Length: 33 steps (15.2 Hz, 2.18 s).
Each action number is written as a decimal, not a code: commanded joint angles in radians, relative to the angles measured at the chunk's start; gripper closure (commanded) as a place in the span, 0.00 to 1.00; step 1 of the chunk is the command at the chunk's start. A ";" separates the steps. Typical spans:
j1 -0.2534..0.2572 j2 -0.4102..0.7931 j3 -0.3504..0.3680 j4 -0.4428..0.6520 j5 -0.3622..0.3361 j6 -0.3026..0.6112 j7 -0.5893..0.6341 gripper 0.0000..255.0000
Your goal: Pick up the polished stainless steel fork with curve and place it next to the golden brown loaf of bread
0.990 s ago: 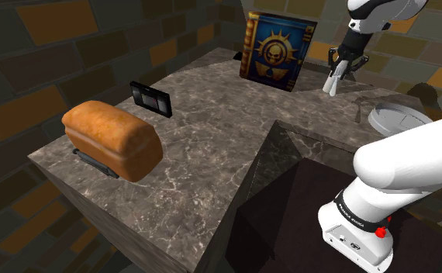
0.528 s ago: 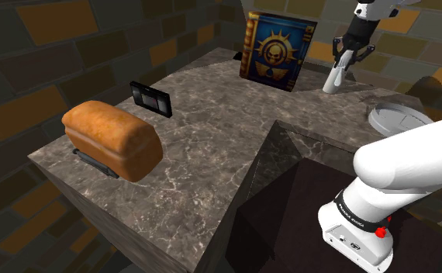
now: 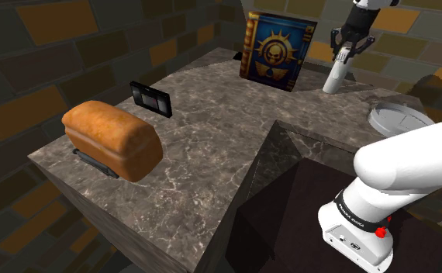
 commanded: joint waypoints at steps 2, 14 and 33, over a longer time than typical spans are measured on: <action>0.022 -0.042 0.055 -0.030 0.014 -0.016 0.071 1.00; 0.130 -0.103 0.286 -0.076 0.112 -0.041 0.362 1.00; 0.254 0.139 0.668 0.177 0.177 -0.048 0.851 1.00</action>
